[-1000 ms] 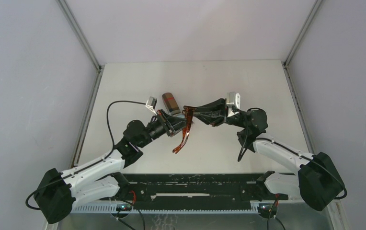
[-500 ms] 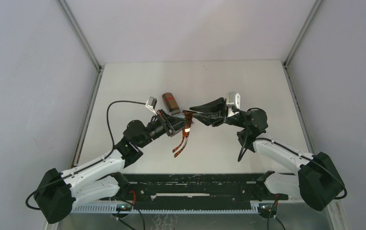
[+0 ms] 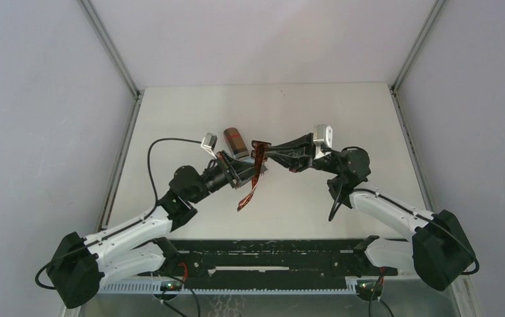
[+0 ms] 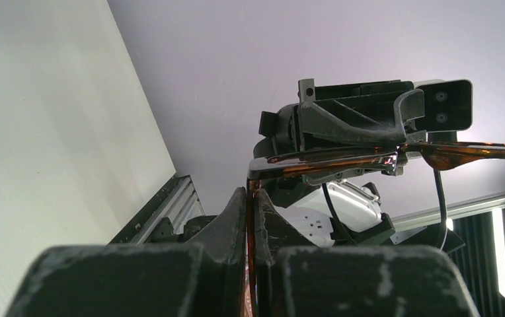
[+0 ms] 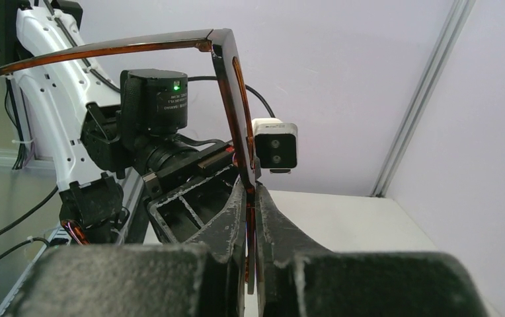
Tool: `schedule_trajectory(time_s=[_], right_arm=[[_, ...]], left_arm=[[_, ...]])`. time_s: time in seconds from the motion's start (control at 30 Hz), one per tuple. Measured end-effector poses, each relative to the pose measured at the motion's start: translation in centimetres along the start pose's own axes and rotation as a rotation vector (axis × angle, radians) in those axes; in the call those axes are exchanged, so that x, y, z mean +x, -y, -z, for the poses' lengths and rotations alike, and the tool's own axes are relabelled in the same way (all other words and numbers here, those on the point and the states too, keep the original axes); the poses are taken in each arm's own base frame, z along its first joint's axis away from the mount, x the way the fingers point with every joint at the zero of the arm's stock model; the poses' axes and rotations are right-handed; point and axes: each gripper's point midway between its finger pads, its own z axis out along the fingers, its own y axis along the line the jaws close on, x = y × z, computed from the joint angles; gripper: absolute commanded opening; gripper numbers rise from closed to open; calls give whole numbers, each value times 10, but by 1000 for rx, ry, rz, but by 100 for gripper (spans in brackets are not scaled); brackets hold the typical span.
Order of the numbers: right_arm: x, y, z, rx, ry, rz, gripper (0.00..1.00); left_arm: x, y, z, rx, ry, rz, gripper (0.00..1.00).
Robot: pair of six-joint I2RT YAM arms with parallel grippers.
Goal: Organize the sunglasses
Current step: Fold the sunglasses.
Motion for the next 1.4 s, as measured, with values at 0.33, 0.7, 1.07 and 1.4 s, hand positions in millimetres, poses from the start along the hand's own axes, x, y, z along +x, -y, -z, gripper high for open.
schedule_trajectory(time_s=[0.33, 0.7, 1.07, 1.4], right_arm=[[4, 3, 7, 60, -75, -24, 0], [-9, 23, 49, 310, -182, 75, 0], [53, 15, 139, 763, -663, -104, 0], [99, -23, 206, 1055, -983, -481, 0]], left_arm=[[-2, 9, 11, 4, 14, -44, 57], [-10, -1, 50, -119, 75, -203, 63], [-72, -5, 94, -490, 254, -552, 61], [-97, -27, 89, -733, 210, -733, 58]])
